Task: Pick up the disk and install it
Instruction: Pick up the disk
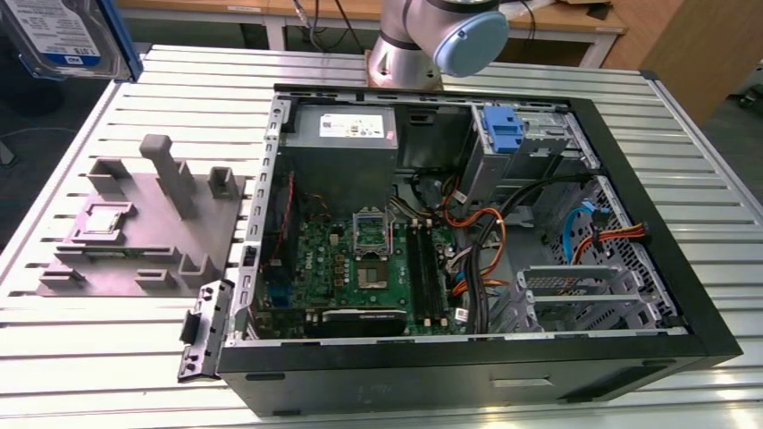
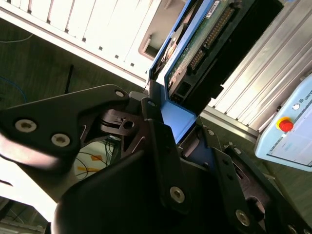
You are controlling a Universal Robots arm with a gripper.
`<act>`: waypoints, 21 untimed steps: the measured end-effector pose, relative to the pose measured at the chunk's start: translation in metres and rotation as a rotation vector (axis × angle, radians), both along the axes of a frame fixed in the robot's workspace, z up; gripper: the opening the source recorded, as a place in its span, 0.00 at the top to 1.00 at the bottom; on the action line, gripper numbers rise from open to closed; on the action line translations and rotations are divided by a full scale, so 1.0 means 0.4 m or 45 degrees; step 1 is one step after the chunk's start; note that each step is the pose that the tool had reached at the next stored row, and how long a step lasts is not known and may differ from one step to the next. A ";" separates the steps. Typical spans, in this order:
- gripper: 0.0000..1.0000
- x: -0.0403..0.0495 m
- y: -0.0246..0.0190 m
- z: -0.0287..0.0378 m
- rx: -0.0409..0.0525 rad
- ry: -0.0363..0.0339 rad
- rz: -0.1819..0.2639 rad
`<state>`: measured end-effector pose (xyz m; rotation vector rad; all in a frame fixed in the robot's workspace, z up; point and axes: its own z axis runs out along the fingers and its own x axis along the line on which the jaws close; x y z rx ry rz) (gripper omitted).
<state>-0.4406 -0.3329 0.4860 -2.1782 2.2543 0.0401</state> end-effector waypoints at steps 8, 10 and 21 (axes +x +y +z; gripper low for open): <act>0.63 0.010 0.000 0.000 0.000 0.0000 0.000; 0.63 0.011 0.000 0.000 0.000 0.0001 0.000; 0.63 0.018 0.000 0.000 0.000 0.0001 0.000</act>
